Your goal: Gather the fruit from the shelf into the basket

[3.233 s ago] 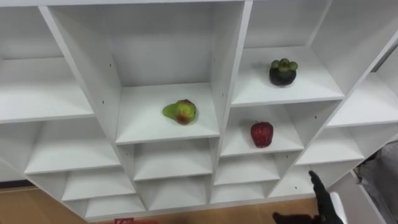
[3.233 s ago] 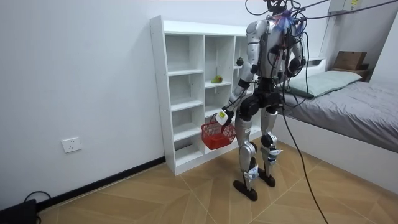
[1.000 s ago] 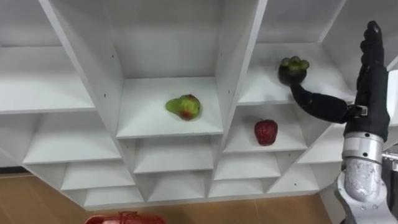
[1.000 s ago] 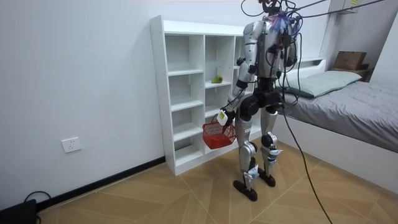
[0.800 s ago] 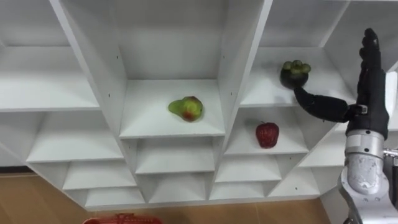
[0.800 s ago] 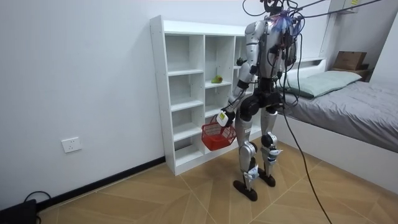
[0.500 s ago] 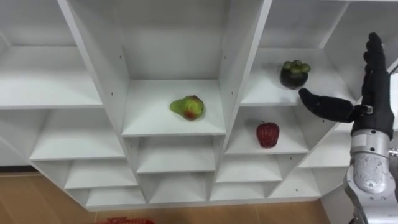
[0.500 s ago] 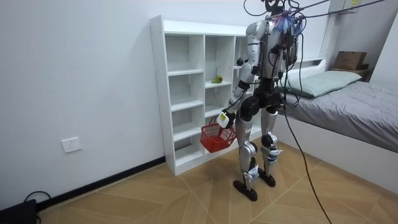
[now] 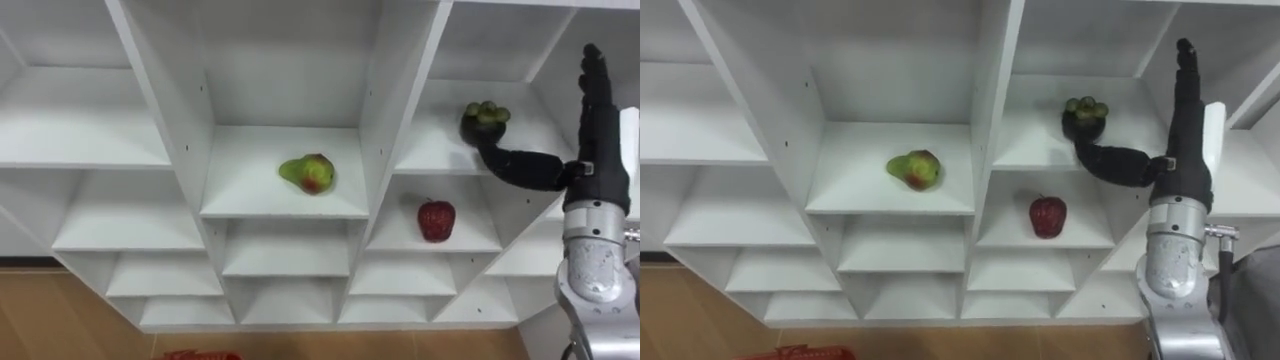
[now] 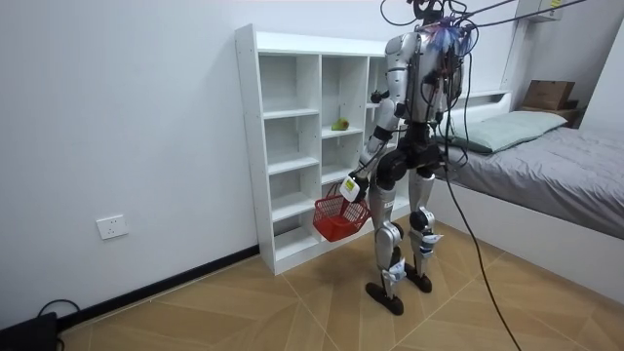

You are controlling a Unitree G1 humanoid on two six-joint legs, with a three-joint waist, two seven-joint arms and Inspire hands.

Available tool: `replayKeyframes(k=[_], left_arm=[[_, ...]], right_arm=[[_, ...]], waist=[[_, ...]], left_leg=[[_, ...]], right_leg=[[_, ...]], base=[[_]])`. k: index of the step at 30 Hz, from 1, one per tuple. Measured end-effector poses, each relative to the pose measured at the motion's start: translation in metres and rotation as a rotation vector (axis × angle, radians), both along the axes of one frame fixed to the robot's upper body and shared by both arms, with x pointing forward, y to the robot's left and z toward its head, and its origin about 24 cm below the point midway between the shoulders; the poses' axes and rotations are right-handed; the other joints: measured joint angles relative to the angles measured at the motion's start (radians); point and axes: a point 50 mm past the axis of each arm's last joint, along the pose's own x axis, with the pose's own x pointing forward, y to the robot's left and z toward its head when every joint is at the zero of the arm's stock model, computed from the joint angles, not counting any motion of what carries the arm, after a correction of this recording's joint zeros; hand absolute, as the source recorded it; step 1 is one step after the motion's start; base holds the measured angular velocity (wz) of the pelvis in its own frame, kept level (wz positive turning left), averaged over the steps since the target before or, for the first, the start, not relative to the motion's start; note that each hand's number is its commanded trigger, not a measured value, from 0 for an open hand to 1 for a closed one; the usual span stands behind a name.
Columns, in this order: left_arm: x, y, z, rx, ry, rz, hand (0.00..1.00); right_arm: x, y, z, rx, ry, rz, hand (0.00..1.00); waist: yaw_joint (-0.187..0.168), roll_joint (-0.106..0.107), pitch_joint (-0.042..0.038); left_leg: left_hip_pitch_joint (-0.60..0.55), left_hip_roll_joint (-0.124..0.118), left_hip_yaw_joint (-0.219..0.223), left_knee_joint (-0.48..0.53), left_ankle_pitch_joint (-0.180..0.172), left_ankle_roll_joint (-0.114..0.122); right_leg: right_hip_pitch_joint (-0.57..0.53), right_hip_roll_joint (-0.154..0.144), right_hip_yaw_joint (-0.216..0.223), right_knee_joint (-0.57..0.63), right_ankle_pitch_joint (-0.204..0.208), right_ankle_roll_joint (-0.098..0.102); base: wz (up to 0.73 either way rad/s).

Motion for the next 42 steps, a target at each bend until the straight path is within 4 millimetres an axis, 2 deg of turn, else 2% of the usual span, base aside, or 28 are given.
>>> replayKeyframes(k=[1,7,26,31,42], left_arm=[[0.001,0.0,0.0,0.0,-0.002,-0.001,1.0],[0.001,0.0,0.0,-0.003,-0.002,-0.003,1.0],[0.007,-0.003,0.001,-0.05,-0.013,-0.03,1.0],[0.009,-0.003,0.001,-0.06,-0.018,-0.035,1.0],[0.01,-0.001,0.002,-0.063,0.003,-0.033,1.0]], right_arm=[[0.002,0.001,0.003,-0.003,-0.008,0.008,0.0],[0.014,0.006,0.016,-0.049,-0.04,0.057,0.0],[0.02,0.005,0.02,-0.076,-0.026,0.089,0.0],[0.031,0.001,0.012,-0.068,0.043,0.08,0.0],[0.031,-0.007,-0.01,-0.056,0.19,0.064,0.0]], waist=[[0.002,-0.003,0.0016],[0.002,-0.009,-0.0017],[0.006,-0.004,-0.0023],[0.015,-0.005,-0.0029],[0.028,-0.01,-0.0068]], left_leg=[[0.0,0.0,-0.001,0.0,0.0,0.0],[0.001,0.0,-0.007,0.0,0.0,0.0],[-0.002,-0.002,-0.025,0.013,0.0,0.0],[-0.002,-0.002,-0.025,0.013,0.0,0.0],[-0.005,-0.002,-0.028,0.013,0.0,0.0]], right_leg=[[0.0,0.0,-0.001,0.0,0.0,0.0],[0.005,0.0,-0.004,0.001,0.0,0.0],[0.015,-0.003,-0.022,0.002,0.001,-0.001],[0.015,-0.003,-0.022,0.004,0.001,-0.001],[0.016,-0.003,-0.027,0.004,0.001,-0.001]], base=[[0.0],[0.03],[0.02],[0.0],[0.0]])
